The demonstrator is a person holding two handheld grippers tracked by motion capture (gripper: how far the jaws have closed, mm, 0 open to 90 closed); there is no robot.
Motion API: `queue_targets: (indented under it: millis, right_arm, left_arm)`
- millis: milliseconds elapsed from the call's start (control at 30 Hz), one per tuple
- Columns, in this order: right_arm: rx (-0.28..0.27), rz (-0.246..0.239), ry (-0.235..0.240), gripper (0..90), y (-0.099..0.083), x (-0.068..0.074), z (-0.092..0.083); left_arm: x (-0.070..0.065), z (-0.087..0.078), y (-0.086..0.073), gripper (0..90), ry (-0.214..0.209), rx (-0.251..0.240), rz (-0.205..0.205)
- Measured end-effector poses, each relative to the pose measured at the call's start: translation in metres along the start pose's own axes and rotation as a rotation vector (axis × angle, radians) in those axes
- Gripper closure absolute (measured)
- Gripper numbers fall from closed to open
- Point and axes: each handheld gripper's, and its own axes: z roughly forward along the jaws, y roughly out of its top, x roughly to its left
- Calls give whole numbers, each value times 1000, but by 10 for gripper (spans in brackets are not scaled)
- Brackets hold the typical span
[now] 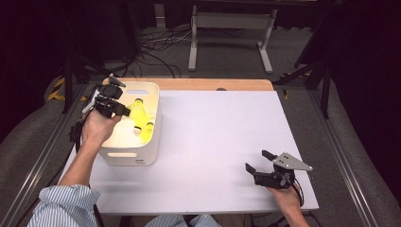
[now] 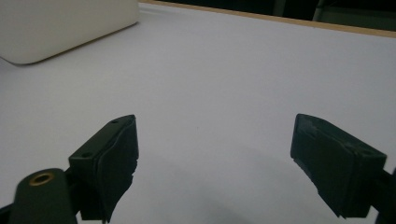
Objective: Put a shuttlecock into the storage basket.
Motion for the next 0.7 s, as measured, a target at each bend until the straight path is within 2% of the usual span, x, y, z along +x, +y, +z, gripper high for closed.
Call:
queue_targets:
  millis: [433, 567, 700]
  right_arm:
    - [2, 4, 2, 155, 0, 0, 0]
    - [1, 6, 2, 155, 0, 1, 0]
    - [0, 3, 2, 155, 0, 0, 0]
  left_arm:
    - [5, 16, -2, 894, 28, 43, -3]
    - [4, 22, -3, 893, 54, 66, 11]
    - [3, 26, -2, 892, 57, 83, 18]
